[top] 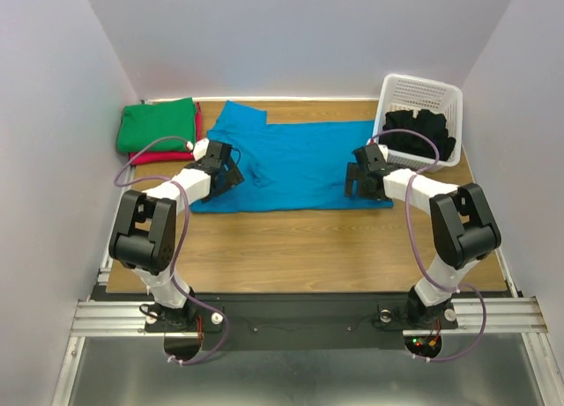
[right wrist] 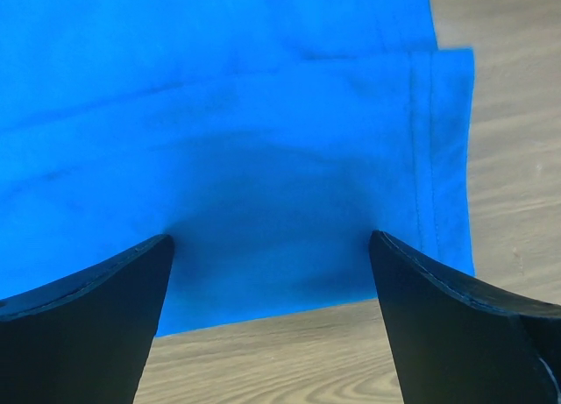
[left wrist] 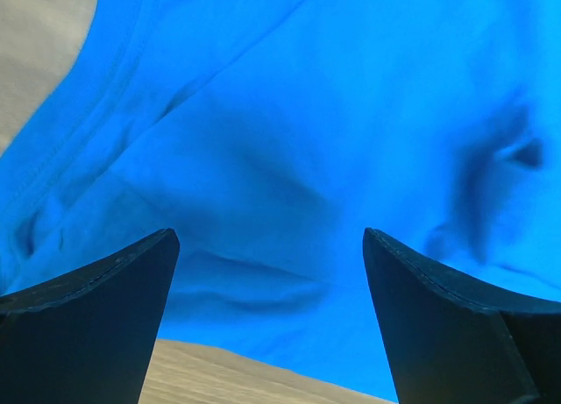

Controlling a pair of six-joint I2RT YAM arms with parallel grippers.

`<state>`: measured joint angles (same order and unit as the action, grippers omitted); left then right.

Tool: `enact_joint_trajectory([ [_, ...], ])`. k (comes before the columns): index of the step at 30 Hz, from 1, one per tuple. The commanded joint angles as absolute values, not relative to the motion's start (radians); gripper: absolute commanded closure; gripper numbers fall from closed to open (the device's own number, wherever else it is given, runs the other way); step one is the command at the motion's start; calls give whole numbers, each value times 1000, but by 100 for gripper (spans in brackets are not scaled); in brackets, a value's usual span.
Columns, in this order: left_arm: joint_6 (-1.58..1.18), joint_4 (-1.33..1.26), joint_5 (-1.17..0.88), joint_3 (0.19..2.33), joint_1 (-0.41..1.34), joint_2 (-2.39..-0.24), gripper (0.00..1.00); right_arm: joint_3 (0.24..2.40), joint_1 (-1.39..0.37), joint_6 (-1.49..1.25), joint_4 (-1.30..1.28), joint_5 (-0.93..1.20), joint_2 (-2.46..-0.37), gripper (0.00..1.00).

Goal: Fold and stack the t-shirts
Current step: Fold the tshirt

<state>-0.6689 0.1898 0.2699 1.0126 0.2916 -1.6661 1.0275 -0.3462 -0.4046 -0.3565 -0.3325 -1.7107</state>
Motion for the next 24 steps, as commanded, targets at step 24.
enact_joint_trajectory([
  [24, -960, 411, 161, 482, 282, -1062, 1, 448, -345, -736, -446, -124, -1039, 0],
])
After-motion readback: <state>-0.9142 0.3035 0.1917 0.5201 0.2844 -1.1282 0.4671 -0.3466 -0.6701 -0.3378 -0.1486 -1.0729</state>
